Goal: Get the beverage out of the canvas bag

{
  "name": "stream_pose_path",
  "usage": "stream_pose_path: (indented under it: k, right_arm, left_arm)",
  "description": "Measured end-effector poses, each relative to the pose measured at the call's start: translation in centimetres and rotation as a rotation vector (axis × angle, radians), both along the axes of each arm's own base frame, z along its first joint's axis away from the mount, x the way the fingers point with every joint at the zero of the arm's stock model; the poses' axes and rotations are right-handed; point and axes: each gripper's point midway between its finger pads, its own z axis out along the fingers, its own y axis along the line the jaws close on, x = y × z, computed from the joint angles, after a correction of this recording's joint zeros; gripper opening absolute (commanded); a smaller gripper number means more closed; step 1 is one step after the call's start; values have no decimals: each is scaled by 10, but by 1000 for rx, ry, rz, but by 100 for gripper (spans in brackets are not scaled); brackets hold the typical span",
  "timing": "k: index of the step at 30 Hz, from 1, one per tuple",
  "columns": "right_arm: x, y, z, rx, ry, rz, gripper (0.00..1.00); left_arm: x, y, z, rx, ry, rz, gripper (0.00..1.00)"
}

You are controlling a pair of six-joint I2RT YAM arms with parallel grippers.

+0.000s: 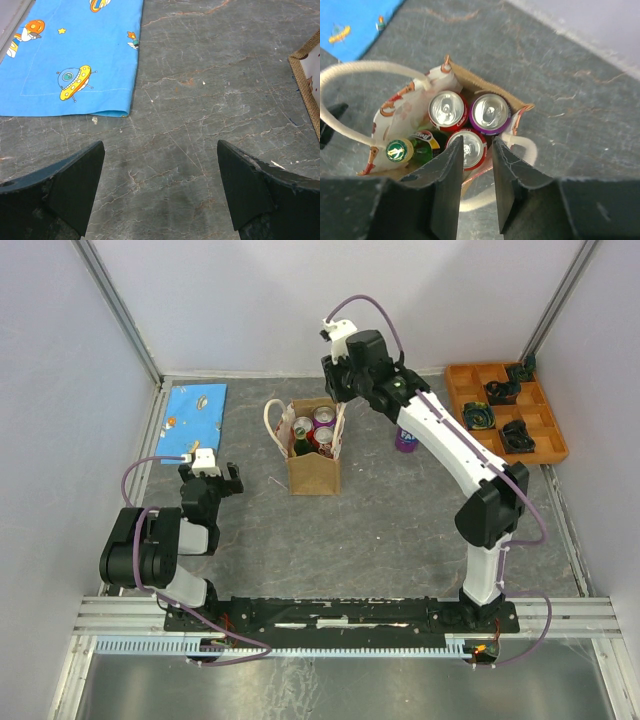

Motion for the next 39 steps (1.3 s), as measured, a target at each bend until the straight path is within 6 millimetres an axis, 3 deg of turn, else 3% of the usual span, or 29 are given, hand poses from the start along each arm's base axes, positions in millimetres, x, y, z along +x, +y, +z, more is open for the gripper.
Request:
stream_pose_path:
  k: [6,15,25,29,39]
  right_arm:
    - [-6,9,-52,-51,132,48,44]
    - [-20,20,-73,-71,217,109,63]
    - [-40,9,-140,-186,380,101,84]
    - [-42,6,-145,-202,391,92,99]
    - [-41,9,-152,-214,387,94,99]
  left_arm:
    - [0,0,0,0,0,0,99]
    - [0,0,0,0,0,0,99]
    - [0,0,0,0,0,0,99]
    - [0,0,0,0,0,0,99]
    - [0,0,0,0,0,0,99]
